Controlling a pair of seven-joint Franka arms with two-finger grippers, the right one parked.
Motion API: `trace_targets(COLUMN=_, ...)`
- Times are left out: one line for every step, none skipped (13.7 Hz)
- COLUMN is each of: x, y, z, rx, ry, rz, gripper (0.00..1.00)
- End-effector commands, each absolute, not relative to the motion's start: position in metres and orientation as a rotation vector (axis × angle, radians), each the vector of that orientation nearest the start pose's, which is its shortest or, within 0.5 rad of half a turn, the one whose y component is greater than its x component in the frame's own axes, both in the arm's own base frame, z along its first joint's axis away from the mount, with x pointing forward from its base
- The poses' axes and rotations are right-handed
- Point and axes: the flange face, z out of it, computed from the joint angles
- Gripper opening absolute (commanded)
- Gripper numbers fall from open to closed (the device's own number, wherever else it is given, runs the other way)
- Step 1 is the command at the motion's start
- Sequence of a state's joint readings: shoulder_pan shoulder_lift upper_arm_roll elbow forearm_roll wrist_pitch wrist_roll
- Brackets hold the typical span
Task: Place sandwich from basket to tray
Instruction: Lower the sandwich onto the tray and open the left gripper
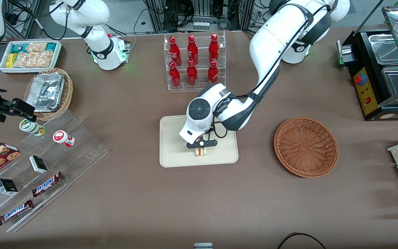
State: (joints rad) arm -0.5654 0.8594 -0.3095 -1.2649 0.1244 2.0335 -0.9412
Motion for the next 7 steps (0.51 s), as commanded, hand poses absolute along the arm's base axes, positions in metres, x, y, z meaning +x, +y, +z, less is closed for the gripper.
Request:
trace_targets(x=0.528, y=-0.539, z=0.25, rx=-3.161, ry=-0.199, rz=0.171, gripper=0.0)
trace_targets(x=0.527, y=-0.539, z=0.245, rx=-3.155, ry=-0.209, rz=0.18, gripper=0.0)
trace_targets(x=0.528, y=-0.54, z=0.243, rx=-3.158, ry=-0.217, rz=0.184, gripper=0.0)
trace_targets(x=0.527, y=-0.542, z=0.242, rx=-3.158, ry=-0.216, rz=0.185, gripper=0.0)
trace_targets(x=0.526, y=-0.542, z=0.24, rx=-3.153, ry=-0.237, rz=0.188, gripper=0.0)
trace_targets(x=0.526, y=-0.542, z=0.238, rx=-3.15, ry=-0.245, rz=0.192, gripper=0.0)
trace_targets(x=0.525, y=-0.543, z=0.237, rx=-3.15, ry=-0.245, rz=0.193, gripper=0.0)
